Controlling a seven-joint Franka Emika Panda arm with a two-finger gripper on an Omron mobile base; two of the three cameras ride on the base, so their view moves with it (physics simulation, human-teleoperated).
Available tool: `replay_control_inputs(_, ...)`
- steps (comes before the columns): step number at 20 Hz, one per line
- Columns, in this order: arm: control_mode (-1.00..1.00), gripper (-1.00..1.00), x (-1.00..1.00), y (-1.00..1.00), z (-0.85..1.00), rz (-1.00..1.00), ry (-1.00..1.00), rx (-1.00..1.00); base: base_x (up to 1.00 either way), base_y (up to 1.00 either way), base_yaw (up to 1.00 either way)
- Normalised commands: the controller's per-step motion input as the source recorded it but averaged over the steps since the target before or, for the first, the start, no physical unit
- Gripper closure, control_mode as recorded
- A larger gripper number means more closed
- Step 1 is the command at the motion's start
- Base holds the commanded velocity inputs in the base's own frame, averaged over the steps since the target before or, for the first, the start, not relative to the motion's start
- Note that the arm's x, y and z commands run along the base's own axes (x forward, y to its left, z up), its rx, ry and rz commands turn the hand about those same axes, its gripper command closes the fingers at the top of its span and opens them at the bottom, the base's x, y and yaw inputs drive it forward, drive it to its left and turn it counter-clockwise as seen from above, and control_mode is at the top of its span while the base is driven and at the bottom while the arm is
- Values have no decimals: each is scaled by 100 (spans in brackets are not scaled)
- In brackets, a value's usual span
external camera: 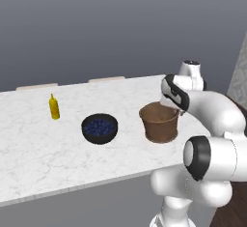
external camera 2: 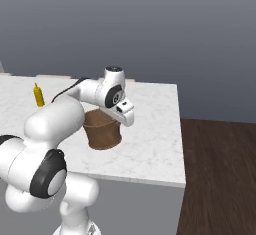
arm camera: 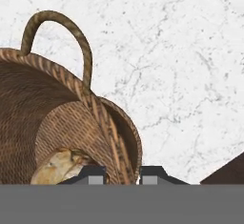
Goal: Open the cabinet, pick up the bread from the cabinet and place it in the basket. Then move the basket to the dining counter.
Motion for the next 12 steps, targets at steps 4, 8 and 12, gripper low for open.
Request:
replay_control_inputs(4, -100, 100, 21, -14, -52, 5, -17, 17, 0, 0, 0)
replay_control_inputs(8, -100, 100, 13, -9, -85, 4, -30, 20, 0, 0, 0)
replay_control_inputs(12, -100, 100, 1, -5, -47, 0, -23, 9, 0, 0, 0)
